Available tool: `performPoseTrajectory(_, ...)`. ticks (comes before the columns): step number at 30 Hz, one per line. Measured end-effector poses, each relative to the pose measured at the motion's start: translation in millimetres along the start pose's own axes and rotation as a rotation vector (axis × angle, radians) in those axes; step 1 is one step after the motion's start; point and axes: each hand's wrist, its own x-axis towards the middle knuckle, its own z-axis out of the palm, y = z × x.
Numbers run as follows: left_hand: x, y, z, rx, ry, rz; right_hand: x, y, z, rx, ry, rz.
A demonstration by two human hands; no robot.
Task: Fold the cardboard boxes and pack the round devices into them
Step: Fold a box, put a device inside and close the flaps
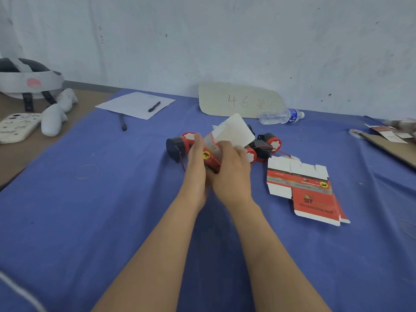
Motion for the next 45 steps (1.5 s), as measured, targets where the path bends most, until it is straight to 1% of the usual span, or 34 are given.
performPoseTrajectory(2,5,-3,-3,0.035,0.077,0.046,0,-1,-3,0.131,-0.2,0.017)
performPoseTrajectory(3,6,-3,-5,0.053,0.119,0.075,1,0,-5,0.171,-0.272,0.026)
performPoseTrajectory(4,8,-3,-7,0.071,0.135,0.098,1,1,-7,0.204,-0.32,0.026)
performPoseTrajectory(6,9,-3,-9,0.124,0.125,0.139,2,3,-9,0.247,-0.359,0.006)
performPoseTrajectory(10,6,-2,-10,0.261,0.11,0.191,0,2,-9,0.184,-0.329,-0.088)
performPoseTrajectory(14,4,-1,-12,0.384,0.207,0.23,-2,1,-6,0.009,-0.287,-0.129)
performPoseTrajectory(17,3,2,-12,0.438,0.27,0.217,-2,1,-6,-0.054,-0.28,-0.135)
performPoseTrajectory(21,3,0,-12,0.511,0.319,0.203,-3,-2,-4,-0.063,-0.268,-0.182)
performPoseTrajectory(23,5,1,-16,0.492,0.362,0.208,-3,-4,-4,0.044,-0.252,-0.155)
performPoseTrajectory(25,7,3,-19,0.37,0.373,0.18,-2,-6,-5,0.239,-0.163,-0.089)
performPoseTrajectory(27,7,4,-18,0.243,0.36,0.165,-2,-10,-8,0.39,0.022,-0.045)
performPoseTrajectory(29,5,3,-16,0.216,0.374,0.199,0,-11,-12,0.489,0.225,-0.015)
performPoseTrajectory(30,6,3,-15,0.226,0.381,0.225,2,-10,-14,0.517,0.294,0.011)
performPoseTrajectory(31,6,2,-15,0.239,0.375,0.243,4,-7,-15,0.518,0.326,0.028)
performPoseTrajectory(32,6,2,-14,0.249,0.359,0.253,5,-4,-16,0.499,0.32,0.032)
performPoseTrajectory(34,3,3,-12,0.266,0.327,0.257,3,0,-15,0.438,0.241,0.035)
performPoseTrajectory(37,0,4,-8,0.295,0.338,0.282,2,3,-9,0.331,0.166,0.054)
performPoseTrajectory(41,2,8,-5,0.384,0.372,0.162,1,7,-7,0.192,0.121,0.034)
performPoseTrajectory(44,-3,-1,-2,0.562,0.231,0.238,-1,5,-5,0.168,0.071,0.018)
performPoseTrajectory(45,-2,-4,-2,0.58,0.205,0.243,-1,4,-4,0.176,0.066,0.021)
